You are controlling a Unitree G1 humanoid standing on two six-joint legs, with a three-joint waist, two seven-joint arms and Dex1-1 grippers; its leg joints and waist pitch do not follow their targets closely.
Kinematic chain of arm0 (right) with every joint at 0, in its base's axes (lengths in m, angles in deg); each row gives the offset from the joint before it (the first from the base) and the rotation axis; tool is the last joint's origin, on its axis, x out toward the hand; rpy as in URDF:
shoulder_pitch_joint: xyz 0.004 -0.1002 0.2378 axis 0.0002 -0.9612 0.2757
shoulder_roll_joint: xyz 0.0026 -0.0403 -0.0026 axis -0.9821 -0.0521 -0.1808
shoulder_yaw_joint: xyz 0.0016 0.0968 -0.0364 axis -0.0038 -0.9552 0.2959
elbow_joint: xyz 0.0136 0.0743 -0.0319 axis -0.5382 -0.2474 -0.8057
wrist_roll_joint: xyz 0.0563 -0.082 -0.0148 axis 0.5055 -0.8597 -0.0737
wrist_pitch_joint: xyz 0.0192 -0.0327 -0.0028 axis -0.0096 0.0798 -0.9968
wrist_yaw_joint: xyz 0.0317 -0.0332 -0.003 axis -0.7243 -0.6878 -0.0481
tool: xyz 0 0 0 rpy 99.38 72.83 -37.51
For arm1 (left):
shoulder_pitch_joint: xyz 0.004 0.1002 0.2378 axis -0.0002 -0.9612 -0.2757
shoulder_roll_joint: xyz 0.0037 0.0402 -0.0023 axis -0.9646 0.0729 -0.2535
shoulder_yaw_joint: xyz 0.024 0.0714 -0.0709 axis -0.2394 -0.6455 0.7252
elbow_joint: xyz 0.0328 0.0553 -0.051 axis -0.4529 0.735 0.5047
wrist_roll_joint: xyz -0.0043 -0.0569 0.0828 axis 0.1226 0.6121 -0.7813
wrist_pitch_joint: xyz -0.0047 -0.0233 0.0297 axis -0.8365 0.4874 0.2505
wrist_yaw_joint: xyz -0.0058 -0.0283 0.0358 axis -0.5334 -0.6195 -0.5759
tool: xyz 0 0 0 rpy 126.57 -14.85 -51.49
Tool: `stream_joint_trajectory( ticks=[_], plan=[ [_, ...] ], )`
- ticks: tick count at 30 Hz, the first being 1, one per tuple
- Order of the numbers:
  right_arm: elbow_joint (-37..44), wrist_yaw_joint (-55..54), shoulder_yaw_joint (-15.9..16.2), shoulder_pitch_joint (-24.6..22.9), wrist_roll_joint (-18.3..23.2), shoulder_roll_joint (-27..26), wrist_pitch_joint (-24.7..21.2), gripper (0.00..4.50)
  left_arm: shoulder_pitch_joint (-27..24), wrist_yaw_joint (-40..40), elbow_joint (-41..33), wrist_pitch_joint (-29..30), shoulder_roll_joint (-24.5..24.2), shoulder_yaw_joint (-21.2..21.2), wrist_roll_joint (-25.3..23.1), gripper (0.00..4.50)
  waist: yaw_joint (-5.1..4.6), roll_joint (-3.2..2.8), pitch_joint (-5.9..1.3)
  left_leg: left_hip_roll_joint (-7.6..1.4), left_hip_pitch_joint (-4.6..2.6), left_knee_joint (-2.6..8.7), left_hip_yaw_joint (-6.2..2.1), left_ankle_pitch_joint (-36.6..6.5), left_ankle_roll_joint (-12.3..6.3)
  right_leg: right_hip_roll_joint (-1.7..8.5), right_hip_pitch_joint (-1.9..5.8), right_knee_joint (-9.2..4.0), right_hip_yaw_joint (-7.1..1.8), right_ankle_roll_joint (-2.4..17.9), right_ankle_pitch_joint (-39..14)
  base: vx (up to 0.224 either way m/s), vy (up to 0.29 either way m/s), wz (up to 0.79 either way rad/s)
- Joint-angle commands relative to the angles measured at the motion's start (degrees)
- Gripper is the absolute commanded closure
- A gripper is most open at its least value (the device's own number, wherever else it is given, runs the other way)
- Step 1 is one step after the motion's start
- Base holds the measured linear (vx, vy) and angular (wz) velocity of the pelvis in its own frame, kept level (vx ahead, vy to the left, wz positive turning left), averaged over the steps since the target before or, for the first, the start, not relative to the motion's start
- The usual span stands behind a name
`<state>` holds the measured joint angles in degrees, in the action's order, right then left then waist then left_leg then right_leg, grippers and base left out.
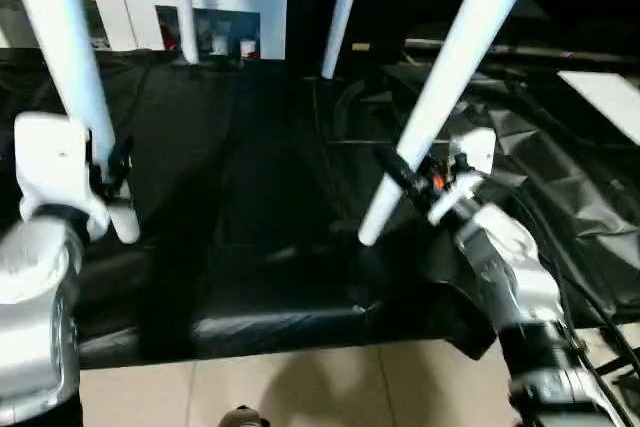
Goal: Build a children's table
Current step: Flip table
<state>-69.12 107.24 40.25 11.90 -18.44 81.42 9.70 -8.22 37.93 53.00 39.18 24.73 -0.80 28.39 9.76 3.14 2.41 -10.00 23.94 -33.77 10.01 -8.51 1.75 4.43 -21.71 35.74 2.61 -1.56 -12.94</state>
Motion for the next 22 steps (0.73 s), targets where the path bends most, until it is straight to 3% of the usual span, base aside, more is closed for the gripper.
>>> stream_joint_trajectory(
  ticks=[1, 3, 4, 6, 8, 9, 11, 12, 13, 16, 21, 22],
  plan=[
    [0.76, 0.22, 2.34, -1.60, -2.14, 0.60, -1.75, 2.97, -1.60, -0.23, -1.59, -1.71, 0.24, -1.84, -1.04, 2.89, -0.50, -1.52, -2.80, -3.56, -3.07, 5.83, -1.88, -27.04, 6.08, 3.71, -0.22, -5.24, -2.33, 6.27, -11.87, 0.000, 0.000, 0.00],
    [0.97, 0.15, 2.50, -1.90, -2.34, 0.73, -1.80, 2.97, -2.32, 0.15, -1.64, -2.26, 0.53, -1.69, -1.17, 2.89, -0.73, -1.64, -2.60, -3.48, -3.10, 6.01, -2.05, -29.10, 6.69, 3.62, -0.37, -5.42, -2.30, 5.88, -13.82, 0.000, 0.000, 0.00],
    [0.82, -0.05, 2.60, -2.09, -2.71, 0.78, -1.49, 2.97, -3.55, 0.32, -1.75, -2.72, 0.97, -1.68, -1.18, 2.89, -0.82, -1.39, -2.59, -3.50, -3.46, 5.96, -2.15, -31.53, 7.23, 3.67, -0.67, -5.65, -2.33, 5.55, -15.91, 0.000, 0.000, 0.00],
    [-0.67, -1.41, 3.08, -1.98, -4.40, 1.03, -0.85, 2.97, -6.86, 0.60, -1.40, -4.78, 1.49, -2.67, -1.47, 2.89, -0.92, -1.11, -2.38, -3.47, -3.25, 6.13, -2.49, -33.63, 7.40, 3.93, -0.52, -5.96, -2.30, 5.12, -18.82, 0.000, 0.000, 0.00],
    [-1.60, -2.70, 3.71, -1.98, -6.01, 1.28, -0.66, 2.97, -8.34, 0.17, -1.08, -6.08, 1.67, -3.00, -0.44, 2.89, -1.29, -1.32, -1.93, -3.39, -4.11, 6.40, -2.66, -38.34, 8.01, 3.95, -0.88, -6.78, -2.24, 4.50, -24.35, 0.000, 0.000, 0.00],
    [-1.75, -2.50, 3.85, -2.05, -5.99, 1.30, -0.82, 2.97, -8.88, -0.15, -1.06, -5.96, 1.63, -3.16, -0.11, 2.89, -1.33, -1.23, -1.92, -3.33, -4.21, 6.43, -2.74, -38.96, 8.05, 4.00, -0.83, -6.93, -2.25, 4.37, -25.34, 0.000, 0.000, 0.00],
    [-2.17, -2.70, 3.84, -2.57, -6.09, 1.25, -1.11, 2.97, -11.13, -1.47, -0.94, -6.19, 1.61, -3.77, 0.95, 2.33, -1.45, -1.05, -1.91, -3.38, -4.19, 6.43, -2.90, -39.20, 7.84, 4.15, -0.89, -7.15, -2.42, 4.05, -26.33, 0.000, 0.000, 0.00],
    [-2.36, -3.06, 3.69, -2.69, -6.20, 1.20, -1.03, 2.41, -11.68, -1.76, -0.92, -6.27, 1.74, -3.85, 1.33, 2.19, -1.50, -1.09, -1.92, -3.36, -4.15, 6.48, -2.91, -39.32, 7.85, 4.06, -0.87, -7.17, -2.39, 3.94, -26.59, 0.000, 0.000, 0.00],
    [-2.48, -3.50, 3.09, -2.80, -5.74, 0.93, -0.97, 2.41, -12.29, -2.08, -0.90, -6.38, 1.66, -3.94, 1.53, 2.19, -1.68, -0.77, -1.87, -3.35, -4.10, 6.48, -2.87, -39.47, 7.74, 4.04, -0.99, -7.23, -2.42, 3.76, -27.03, 0.000, 0.000, 0.00],
    [-1.47, -4.38, 1.70, -3.60, -4.28, 0.56, -1.15, 2.06, -14.08, -2.13, -1.46, -6.85, 1.96, -3.14, 2.45, 1.83, -1.69, -1.09, -1.92, -3.33, -4.41, 6.30, -2.71, -39.35, 7.60, 4.14, -1.39, -7.41, -2.69, 3.95, -27.60, 0.000, 0.000, 0.00],
    [1.27, -3.81, 1.72, -5.39, -3.07, 0.80, -1.75, 1.62, -15.64, -2.00, -2.40, -7.97, 2.83, -1.65, 4.46, 1.40, -2.04, -1.05, -1.87, -3.38, -3.55, 6.75, -2.73, -37.47, 7.15, 3.80, -0.64, -6.92, -2.43, 4.51, -23.04, 0.000, 0.000, 0.00],
    [4.40, -3.28, 2.01, -7.65, -2.36, 1.21, -2.62, 1.50, -17.13, -1.75, -3.93, -8.62, 4.57, -0.22, 6.57, 1.34, -1.96, -1.02, -2.02, -3.35, -3.59, 6.59, -2.57, -36.30, 6.87, 3.86, -0.51, -6.84, -2.53, 4.66, -21.84, 0.000, 0.000, 0.00]
  ],
)
